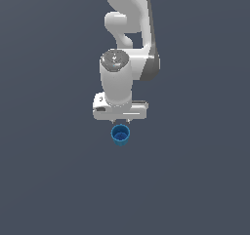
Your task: Pick up the object and move it to a goal position.
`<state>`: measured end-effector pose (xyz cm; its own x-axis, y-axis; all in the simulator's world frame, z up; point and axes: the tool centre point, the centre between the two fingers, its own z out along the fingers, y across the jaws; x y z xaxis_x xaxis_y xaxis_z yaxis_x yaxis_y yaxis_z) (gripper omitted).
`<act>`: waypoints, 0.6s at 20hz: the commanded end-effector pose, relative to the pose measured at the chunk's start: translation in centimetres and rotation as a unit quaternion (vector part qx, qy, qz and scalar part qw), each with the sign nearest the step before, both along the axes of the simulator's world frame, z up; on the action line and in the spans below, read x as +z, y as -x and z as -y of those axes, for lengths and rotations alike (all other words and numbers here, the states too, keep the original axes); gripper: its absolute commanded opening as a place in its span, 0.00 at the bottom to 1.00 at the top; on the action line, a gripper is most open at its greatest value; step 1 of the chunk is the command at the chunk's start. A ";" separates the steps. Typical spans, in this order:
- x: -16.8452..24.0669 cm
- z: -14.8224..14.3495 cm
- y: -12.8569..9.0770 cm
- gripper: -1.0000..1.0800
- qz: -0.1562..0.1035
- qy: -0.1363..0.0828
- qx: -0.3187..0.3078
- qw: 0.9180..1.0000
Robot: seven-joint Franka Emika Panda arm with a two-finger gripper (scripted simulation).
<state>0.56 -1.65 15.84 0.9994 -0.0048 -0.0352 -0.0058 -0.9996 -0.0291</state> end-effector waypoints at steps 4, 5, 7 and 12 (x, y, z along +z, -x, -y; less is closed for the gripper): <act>-2.9 2.4 -0.8 0.62 -0.015 -0.038 -0.014 0.999; -3.4 2.8 -0.9 0.62 -0.017 -0.045 -0.017 0.999; -4.3 3.6 -1.1 0.62 -0.020 -0.058 -0.022 0.998; -5.8 4.8 -1.4 0.62 -0.024 -0.079 -0.029 0.996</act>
<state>1.80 -6.20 10.44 0.9949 -0.0516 -0.0866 -0.0660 -0.9829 -0.1719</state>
